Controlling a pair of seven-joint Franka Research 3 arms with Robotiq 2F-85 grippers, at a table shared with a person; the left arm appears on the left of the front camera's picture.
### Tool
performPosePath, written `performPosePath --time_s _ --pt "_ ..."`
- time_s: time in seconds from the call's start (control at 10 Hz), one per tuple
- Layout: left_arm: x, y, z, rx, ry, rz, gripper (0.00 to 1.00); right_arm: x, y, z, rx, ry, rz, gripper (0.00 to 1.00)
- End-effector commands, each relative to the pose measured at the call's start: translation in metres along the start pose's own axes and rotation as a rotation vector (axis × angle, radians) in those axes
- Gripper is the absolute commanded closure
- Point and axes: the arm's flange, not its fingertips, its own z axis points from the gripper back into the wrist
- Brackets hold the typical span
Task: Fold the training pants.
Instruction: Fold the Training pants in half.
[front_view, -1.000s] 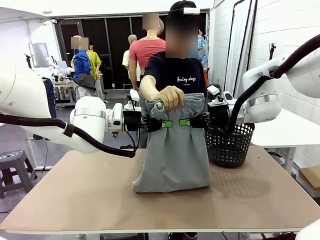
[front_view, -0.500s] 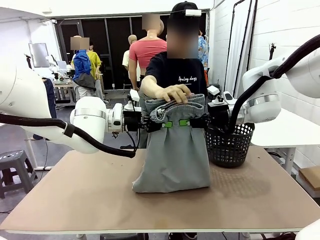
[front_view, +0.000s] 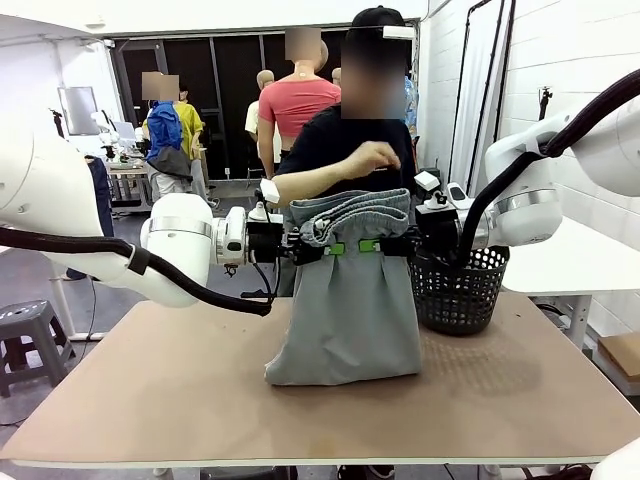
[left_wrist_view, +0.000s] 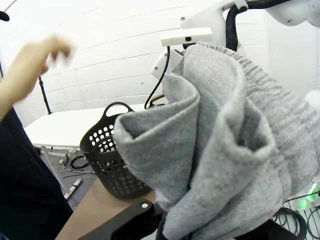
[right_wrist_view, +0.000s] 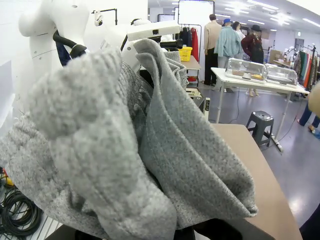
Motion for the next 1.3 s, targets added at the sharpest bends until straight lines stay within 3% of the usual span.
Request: performPosePath --time_s 0.0,1.2 --pt "0.0046 -0.0006 -0.0017 -0.004 0.0 0.012 1.0 0.001 0.0063 -0.0005 -0.004 -0.023 0.002 1.0" --pt "0.0046 -0.0006 -0.0017 -0.004 0.0 0.012 1.0 0.001 0.0063 -0.0005 -0.004 -0.023 0.002 1.0"
